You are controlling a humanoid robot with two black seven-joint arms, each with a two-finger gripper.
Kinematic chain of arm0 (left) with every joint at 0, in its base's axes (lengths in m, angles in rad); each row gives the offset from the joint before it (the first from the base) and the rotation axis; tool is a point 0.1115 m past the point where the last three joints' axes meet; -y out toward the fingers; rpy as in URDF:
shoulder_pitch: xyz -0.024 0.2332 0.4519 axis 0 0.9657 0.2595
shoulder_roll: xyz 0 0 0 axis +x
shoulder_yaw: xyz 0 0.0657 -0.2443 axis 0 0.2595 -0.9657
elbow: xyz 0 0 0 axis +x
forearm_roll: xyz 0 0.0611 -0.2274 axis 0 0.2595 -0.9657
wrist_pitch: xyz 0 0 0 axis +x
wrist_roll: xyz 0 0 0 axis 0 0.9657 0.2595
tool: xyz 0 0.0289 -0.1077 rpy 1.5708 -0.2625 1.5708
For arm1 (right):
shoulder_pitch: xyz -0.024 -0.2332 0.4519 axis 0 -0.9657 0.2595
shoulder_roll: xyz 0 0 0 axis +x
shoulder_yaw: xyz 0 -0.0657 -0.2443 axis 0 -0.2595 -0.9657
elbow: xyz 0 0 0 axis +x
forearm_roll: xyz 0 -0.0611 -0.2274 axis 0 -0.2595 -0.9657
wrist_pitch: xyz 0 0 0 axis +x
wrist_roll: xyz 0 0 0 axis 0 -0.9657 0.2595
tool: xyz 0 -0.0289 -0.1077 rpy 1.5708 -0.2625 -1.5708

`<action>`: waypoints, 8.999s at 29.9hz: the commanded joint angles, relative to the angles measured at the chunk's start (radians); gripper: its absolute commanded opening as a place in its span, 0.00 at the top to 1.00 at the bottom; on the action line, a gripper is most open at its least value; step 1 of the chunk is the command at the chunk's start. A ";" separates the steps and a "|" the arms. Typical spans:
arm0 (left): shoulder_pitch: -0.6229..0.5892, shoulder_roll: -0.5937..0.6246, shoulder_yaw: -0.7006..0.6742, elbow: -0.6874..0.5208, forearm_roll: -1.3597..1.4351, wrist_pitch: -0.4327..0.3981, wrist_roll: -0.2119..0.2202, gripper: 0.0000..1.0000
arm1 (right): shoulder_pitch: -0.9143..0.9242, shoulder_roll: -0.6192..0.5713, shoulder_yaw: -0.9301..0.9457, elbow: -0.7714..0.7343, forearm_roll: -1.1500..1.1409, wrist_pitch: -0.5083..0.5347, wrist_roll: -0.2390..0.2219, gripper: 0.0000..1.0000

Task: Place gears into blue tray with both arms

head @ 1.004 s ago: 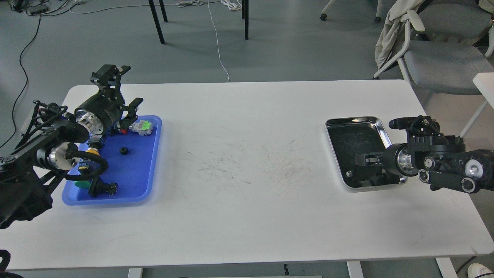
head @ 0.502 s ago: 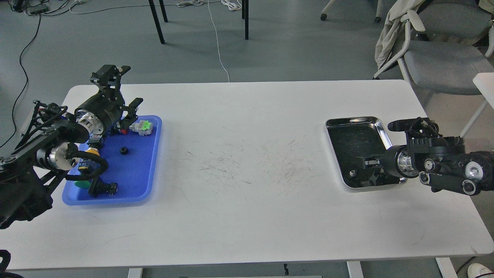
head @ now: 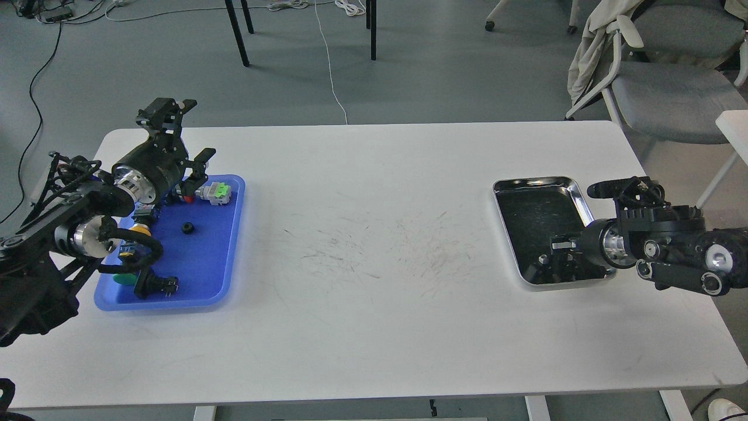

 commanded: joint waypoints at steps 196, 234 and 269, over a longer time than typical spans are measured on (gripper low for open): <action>0.107 -0.002 0.226 -0.444 1.899 0.356 0.117 0.93 | -0.643 0.043 1.500 -0.144 0.980 0.152 0.100 0.03; 0.291 0.311 0.255 -0.304 1.629 0.440 0.042 0.45 | -0.642 0.040 1.492 -0.142 0.977 0.155 0.100 0.03; -0.290 -0.020 0.206 0.101 0.162 0.407 0.079 0.02 | -0.487 0.046 1.509 -0.130 0.980 0.138 0.098 0.02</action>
